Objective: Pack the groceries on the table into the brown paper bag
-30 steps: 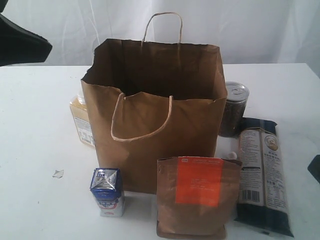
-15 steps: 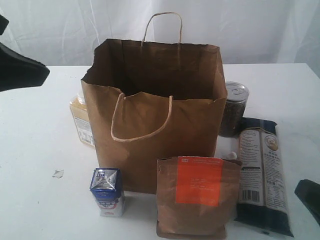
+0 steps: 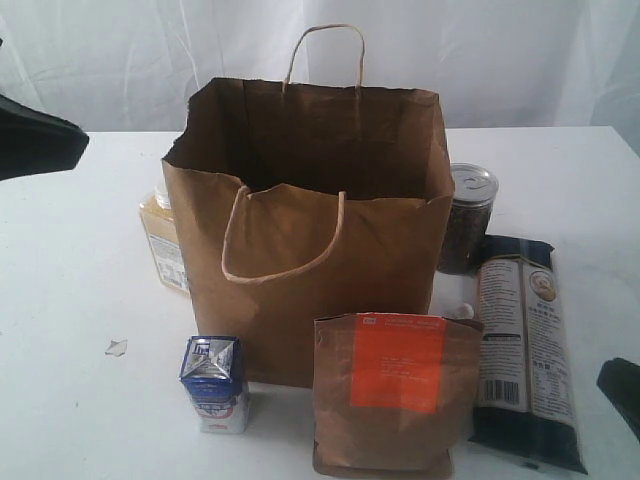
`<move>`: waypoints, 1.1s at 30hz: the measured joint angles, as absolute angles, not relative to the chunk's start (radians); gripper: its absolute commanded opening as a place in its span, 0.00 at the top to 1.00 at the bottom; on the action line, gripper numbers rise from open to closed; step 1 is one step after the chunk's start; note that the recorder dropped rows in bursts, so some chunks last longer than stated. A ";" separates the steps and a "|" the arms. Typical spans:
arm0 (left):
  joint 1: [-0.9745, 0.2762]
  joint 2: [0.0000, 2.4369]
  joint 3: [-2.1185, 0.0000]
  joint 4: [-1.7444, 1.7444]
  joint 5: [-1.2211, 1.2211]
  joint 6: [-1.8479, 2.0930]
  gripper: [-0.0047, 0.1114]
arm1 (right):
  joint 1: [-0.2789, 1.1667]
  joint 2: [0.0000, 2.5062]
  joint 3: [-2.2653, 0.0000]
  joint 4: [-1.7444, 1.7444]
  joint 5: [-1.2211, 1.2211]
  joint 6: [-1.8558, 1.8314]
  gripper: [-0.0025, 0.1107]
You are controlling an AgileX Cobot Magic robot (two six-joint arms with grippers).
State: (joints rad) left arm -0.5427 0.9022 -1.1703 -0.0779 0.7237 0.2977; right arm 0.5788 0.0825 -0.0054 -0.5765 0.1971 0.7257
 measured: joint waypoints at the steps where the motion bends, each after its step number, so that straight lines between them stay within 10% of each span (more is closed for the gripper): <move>1: -0.543 0.902 -1.170 -0.080 0.718 0.298 0.05 | 0.579 0.082 -0.005 -0.572 0.199 0.726 0.98; 33: -0.543 0.902 -1.170 -0.127 0.691 0.296 0.05 | 0.579 0.081 -0.005 -0.434 0.342 0.726 0.98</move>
State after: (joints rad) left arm -0.5427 0.9022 -1.1703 -0.1270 0.6908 0.2957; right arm 0.5788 0.0812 -0.0054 -0.4340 0.3421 0.7257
